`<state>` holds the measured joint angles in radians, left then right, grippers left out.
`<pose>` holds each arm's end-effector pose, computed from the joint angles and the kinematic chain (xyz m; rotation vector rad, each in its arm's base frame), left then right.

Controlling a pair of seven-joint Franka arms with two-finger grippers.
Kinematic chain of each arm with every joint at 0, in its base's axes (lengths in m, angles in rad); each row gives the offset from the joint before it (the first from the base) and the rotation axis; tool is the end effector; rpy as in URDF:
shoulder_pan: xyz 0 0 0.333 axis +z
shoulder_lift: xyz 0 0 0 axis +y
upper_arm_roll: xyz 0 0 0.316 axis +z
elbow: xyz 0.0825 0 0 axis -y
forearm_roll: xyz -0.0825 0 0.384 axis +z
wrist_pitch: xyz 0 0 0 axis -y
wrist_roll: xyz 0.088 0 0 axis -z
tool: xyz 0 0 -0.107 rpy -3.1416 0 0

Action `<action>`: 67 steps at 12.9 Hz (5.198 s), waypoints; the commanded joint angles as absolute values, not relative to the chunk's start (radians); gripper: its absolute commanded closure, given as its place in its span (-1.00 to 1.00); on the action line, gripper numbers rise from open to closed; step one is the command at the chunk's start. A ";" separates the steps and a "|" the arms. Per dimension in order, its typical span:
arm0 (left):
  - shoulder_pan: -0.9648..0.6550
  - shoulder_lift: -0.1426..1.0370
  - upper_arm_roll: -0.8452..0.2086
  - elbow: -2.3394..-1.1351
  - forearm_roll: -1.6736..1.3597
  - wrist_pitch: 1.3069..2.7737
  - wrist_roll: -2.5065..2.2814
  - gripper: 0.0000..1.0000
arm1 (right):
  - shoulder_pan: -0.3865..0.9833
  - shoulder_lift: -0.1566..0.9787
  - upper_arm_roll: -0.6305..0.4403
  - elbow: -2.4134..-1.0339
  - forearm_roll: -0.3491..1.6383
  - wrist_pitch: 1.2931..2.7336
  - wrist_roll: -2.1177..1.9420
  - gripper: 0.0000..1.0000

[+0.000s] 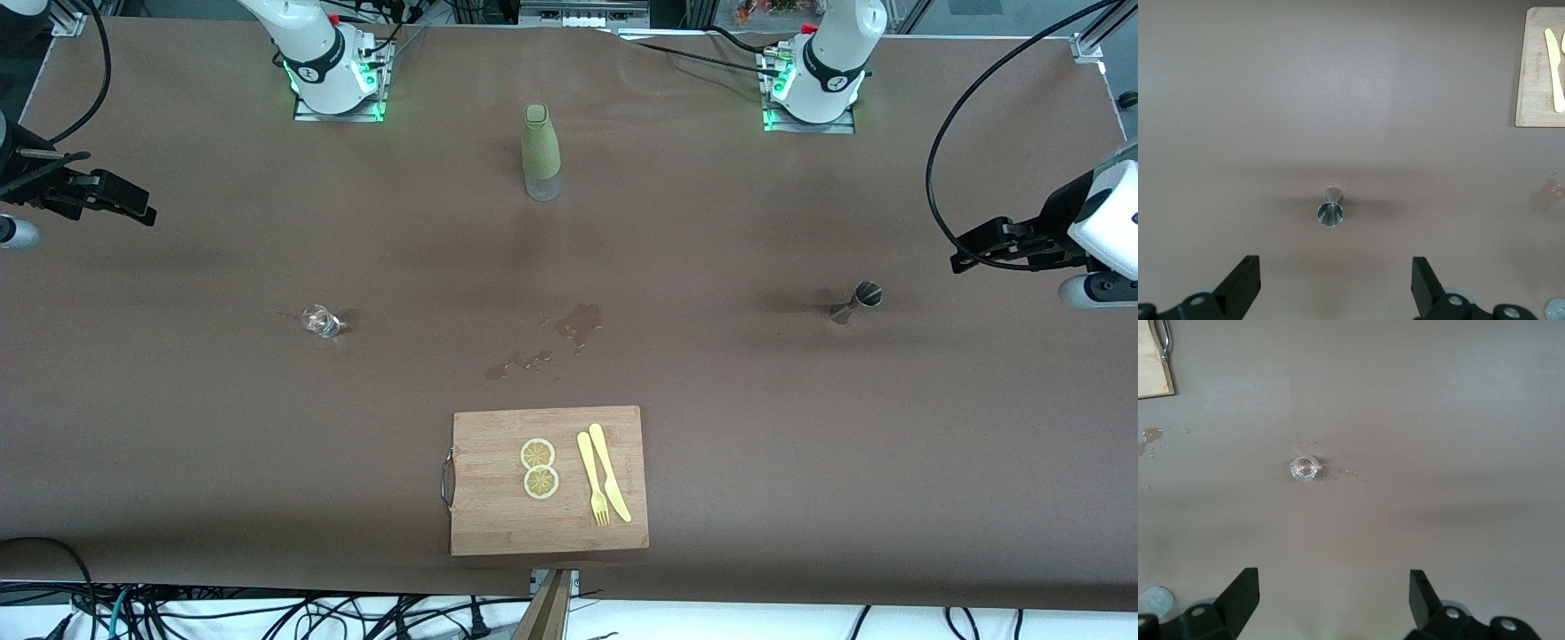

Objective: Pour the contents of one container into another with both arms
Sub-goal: 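Lower the right gripper toward the glass beaker while the left gripper lowers toward the jigger, then grasp the glass beaker with the right gripper while the left gripper grasps the jigger, then lift the beaker with the right gripper while the left gripper brings the jigger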

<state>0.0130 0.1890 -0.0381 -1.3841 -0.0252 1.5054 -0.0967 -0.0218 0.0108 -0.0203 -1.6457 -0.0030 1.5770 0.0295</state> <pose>0.6049 -0.0157 0.5969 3.1095 0.1108 -0.1080 0.5543 -0.0236 0.5838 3.1344 -0.1121 -0.1248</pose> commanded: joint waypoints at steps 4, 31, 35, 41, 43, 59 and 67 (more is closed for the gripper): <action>0.006 0.193 -0.035 -1.365 -0.035 1.511 -0.101 -1.00 | -0.021 0.018 -0.020 -1.629 -0.009 1.562 0.017 -1.00; 0.437 0.497 0.261 -1.701 -0.653 1.379 1.861 -1.00 | -0.310 0.406 -0.038 -1.684 0.490 1.586 -1.379 -1.00; 0.459 0.644 0.265 -1.776 -0.843 1.338 2.239 -1.00 | -0.327 0.462 -0.038 -1.808 0.711 1.731 -1.794 -1.00; 0.459 0.799 0.262 -1.770 -0.958 1.322 2.586 -1.00 | -0.336 0.635 -0.038 -1.855 1.023 1.776 -2.313 -1.00; 0.456 0.853 0.253 -1.766 -1.030 1.322 2.702 -1.00 | -0.336 0.682 -0.038 -1.855 1.028 1.769 -2.411 -1.00; 0.387 0.951 0.152 -1.749 -1.183 1.339 2.772 -1.00 | -0.261 0.854 -0.025 -1.878 1.265 1.720 -2.675 -0.97; 0.385 0.951 0.152 -1.749 -1.177 1.342 2.787 -0.06 | -0.265 0.857 -0.028 -1.838 1.269 1.612 -2.675 0.99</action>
